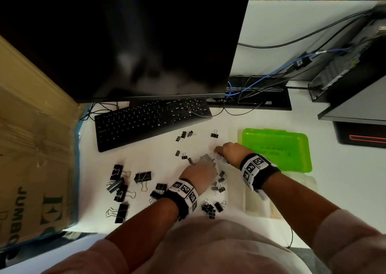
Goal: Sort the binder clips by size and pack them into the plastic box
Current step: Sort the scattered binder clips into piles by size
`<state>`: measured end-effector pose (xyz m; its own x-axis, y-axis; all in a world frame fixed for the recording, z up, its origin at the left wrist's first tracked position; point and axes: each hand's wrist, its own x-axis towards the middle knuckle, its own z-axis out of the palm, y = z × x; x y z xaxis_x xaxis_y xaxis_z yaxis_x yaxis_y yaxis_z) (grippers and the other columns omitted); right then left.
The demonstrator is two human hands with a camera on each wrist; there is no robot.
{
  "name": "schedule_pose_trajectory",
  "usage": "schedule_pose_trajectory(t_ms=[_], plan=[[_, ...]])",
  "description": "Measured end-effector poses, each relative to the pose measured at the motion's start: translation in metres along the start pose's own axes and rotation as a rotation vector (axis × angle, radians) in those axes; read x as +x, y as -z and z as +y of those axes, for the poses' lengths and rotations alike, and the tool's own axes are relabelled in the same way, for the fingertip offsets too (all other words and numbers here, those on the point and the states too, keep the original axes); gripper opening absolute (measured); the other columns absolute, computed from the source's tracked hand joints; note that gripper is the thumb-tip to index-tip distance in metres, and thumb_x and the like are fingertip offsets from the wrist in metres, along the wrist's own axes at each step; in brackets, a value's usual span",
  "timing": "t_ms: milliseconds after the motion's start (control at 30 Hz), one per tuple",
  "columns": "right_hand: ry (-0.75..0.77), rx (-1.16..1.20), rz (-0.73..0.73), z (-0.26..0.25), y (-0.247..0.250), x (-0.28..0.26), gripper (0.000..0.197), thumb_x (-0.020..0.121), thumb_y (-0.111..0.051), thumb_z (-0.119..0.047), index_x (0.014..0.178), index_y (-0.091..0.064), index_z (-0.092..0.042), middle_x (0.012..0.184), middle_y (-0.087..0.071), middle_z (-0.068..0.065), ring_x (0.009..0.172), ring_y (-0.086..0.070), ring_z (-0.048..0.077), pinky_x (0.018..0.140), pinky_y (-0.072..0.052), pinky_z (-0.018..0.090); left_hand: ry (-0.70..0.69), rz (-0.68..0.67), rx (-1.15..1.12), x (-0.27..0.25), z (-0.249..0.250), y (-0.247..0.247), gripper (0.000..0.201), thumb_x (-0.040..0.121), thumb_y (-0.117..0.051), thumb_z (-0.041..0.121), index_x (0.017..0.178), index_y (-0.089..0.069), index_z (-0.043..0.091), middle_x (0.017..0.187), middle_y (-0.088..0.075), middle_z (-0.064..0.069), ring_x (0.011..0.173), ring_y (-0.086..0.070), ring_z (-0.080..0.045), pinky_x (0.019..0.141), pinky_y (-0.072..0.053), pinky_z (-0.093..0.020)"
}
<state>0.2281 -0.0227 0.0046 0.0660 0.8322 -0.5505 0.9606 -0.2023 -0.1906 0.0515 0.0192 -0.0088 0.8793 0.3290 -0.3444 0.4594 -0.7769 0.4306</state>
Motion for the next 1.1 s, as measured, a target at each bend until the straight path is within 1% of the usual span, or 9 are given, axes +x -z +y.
schedule_pose_trajectory(t_ms=[200, 300, 400, 500, 633, 767, 900, 1000, 1100], plan=[[0.002, -0.109, -0.037, -0.012, -0.009, -0.013, 0.029, 0.089, -0.038, -0.002, 0.109, -0.059, -0.004, 0.115, -0.058, 0.020, 0.103, -0.059, 0.037, 0.087, -0.051, 0.042, 0.030, 0.107, -0.096, -0.012, 0.007, 0.009, 0.009, 0.089, -0.049, 0.021, 0.093, -0.057, 0.023, 0.104, -0.057, 0.004, 0.082, -0.057, -0.020, 0.069, -0.047, -0.029], [-0.023, -0.103, -0.010, -0.013, -0.008, -0.020, 0.028, 0.088, -0.038, 0.001, 0.111, -0.054, -0.001, 0.113, -0.058, 0.023, 0.104, -0.059, 0.039, 0.083, -0.049, 0.041, 0.059, 0.104, -0.163, -0.025, 0.008, 0.012, 0.008, 0.090, -0.049, 0.020, 0.096, -0.054, 0.021, 0.108, -0.056, 0.003, 0.086, -0.057, -0.020, 0.073, -0.048, -0.031], [-0.048, -0.033, 0.043, -0.015, -0.009, -0.024, 0.037, 0.086, -0.037, 0.004, 0.122, -0.040, -0.003, 0.111, -0.057, 0.025, 0.100, -0.059, 0.040, 0.074, -0.047, 0.041, 0.112, 0.003, -0.178, -0.038, 0.008, 0.007, 0.009, 0.090, -0.047, 0.022, 0.096, -0.053, 0.023, 0.106, -0.059, 0.002, 0.091, -0.058, -0.020, 0.079, -0.051, -0.035], [-0.087, -0.008, 0.070, -0.020, -0.009, -0.019, 0.051, 0.087, -0.034, 0.007, 0.136, -0.031, -0.010, 0.115, -0.058, 0.023, 0.102, -0.059, 0.039, 0.079, -0.049, 0.043, 0.184, -0.124, -0.153, -0.049, 0.012, -0.002, 0.017, 0.091, -0.049, 0.025, 0.108, -0.052, 0.026, 0.111, -0.064, 0.002, 0.099, -0.061, -0.022, 0.085, -0.052, -0.038], [-0.129, -0.061, 0.086, -0.025, -0.013, -0.015, 0.035, 0.090, -0.033, 0.004, 0.121, -0.048, -0.002, 0.119, -0.055, 0.022, 0.108, -0.057, 0.039, 0.086, -0.048, 0.042, 0.213, -0.196, -0.106, -0.061, 0.015, -0.012, 0.034, 0.093, -0.047, 0.024, 0.127, -0.045, 0.028, 0.123, -0.062, -0.003, 0.107, -0.061, -0.025, 0.090, -0.051, -0.038], [-0.163, -0.072, 0.095, -0.019, -0.015, -0.022, 0.030, 0.091, -0.037, 0.001, 0.116, -0.052, 0.000, 0.118, -0.055, 0.023, 0.106, -0.057, 0.039, 0.086, -0.047, 0.040, 0.198, -0.207, -0.145, -0.071, 0.014, -0.017, 0.048, 0.091, -0.042, 0.006, 0.134, -0.042, 0.027, 0.126, -0.060, -0.006, 0.109, -0.060, -0.024, 0.091, -0.050, -0.034], [-0.135, 0.024, 0.104, -0.021, -0.007, -0.040, 0.025, 0.089, -0.047, -0.006, 0.108, -0.062, -0.003, 0.110, -0.060, 0.022, 0.098, -0.061, 0.038, 0.079, -0.049, 0.036, 0.239, -0.055, -0.264, -0.071, 0.005, -0.018, 0.061, 0.086, -0.043, -0.008, 0.136, -0.038, 0.026, 0.136, -0.048, -0.004, 0.114, -0.056, -0.020, 0.099, -0.046, -0.033], [-0.012, 0.111, 0.049, -0.035, -0.016, -0.062, 0.018, 0.088, -0.053, -0.012, 0.096, -0.068, -0.009, 0.101, -0.067, 0.015, 0.088, -0.065, 0.031, 0.070, -0.047, 0.029, 0.304, 0.094, -0.264, -0.063, -0.001, -0.014, 0.043, 0.088, -0.050, 0.002, 0.126, -0.044, 0.020, 0.128, -0.048, -0.004, 0.110, -0.054, -0.025, 0.096, -0.045, -0.034], [0.089, 0.130, -0.014, -0.049, -0.035, -0.071, 0.022, 0.087, -0.052, -0.009, 0.098, -0.070, -0.013, 0.101, -0.070, 0.012, 0.088, -0.066, 0.028, 0.078, -0.053, 0.032, 0.353, 0.119, -0.244, -0.052, -0.003, -0.007, 0.040, 0.088, -0.055, 0.008, 0.125, -0.044, 0.019, 0.127, -0.047, -0.005, 0.111, -0.054, -0.026, 0.097, -0.046, -0.039]])
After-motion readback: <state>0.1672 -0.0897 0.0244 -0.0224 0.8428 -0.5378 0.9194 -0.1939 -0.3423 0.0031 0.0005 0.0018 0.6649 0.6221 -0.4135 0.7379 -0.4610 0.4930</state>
